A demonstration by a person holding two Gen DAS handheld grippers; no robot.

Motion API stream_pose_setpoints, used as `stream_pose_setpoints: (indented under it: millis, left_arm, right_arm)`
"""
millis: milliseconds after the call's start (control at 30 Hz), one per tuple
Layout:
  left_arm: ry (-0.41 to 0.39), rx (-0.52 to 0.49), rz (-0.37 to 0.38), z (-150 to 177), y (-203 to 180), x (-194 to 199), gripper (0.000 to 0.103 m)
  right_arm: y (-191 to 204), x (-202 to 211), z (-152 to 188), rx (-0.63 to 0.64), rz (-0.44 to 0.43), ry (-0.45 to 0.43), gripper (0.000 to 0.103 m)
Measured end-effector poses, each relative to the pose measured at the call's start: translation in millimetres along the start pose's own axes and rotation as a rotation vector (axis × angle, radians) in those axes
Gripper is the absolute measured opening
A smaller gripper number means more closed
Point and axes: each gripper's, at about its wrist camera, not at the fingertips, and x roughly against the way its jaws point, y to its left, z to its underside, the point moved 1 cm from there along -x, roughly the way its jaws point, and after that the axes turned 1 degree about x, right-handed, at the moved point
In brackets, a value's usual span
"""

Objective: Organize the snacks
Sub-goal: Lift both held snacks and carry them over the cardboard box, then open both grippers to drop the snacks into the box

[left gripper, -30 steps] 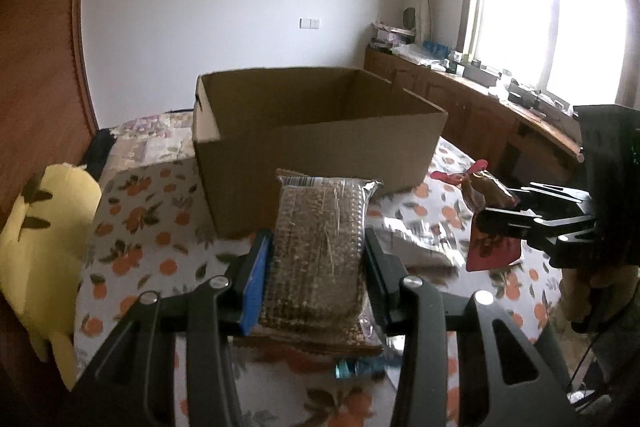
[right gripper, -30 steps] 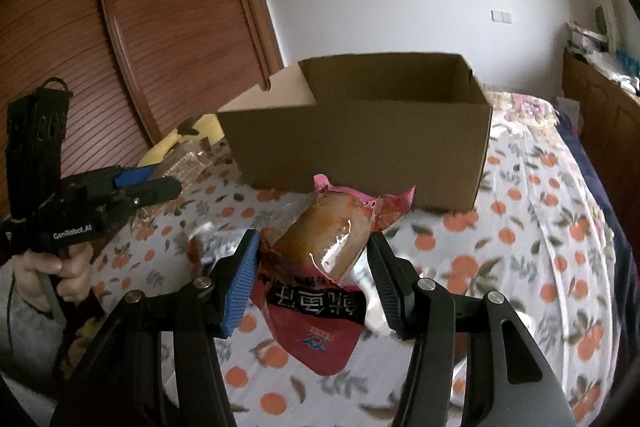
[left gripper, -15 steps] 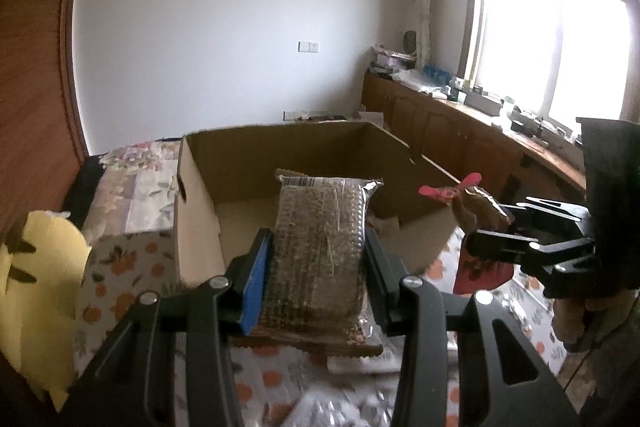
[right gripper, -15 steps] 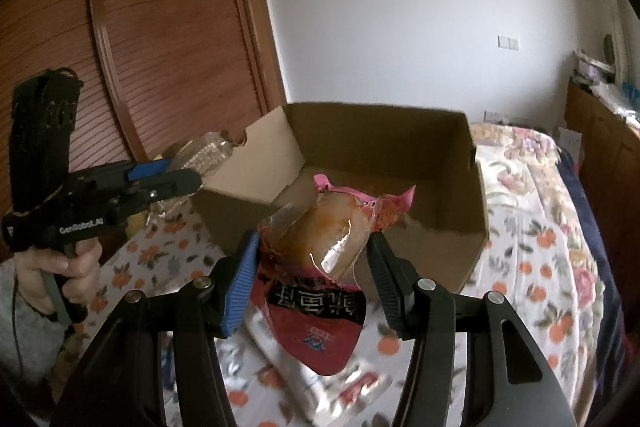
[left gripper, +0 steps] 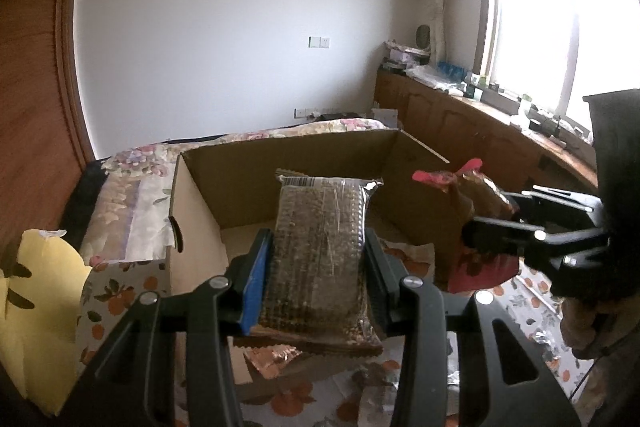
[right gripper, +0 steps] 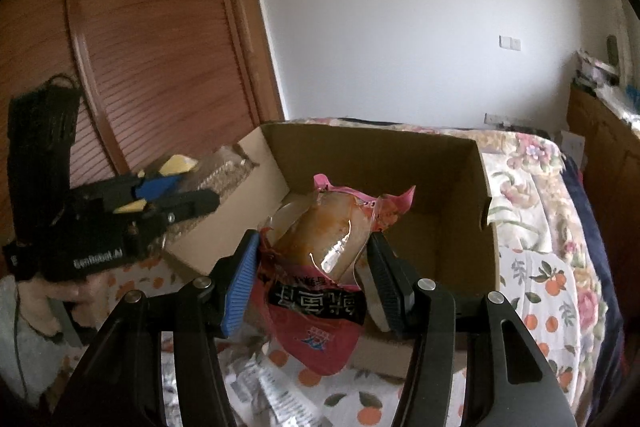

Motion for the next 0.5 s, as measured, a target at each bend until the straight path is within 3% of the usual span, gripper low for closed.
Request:
stream_pose_setpoints:
  millis: [500]
  left_arm:
    - [0.061,0.056,-0.004,10,9,-22,0.046]
  right_arm:
    - [-19,-43,-5,-0.05,0.045,0.06,0.058]
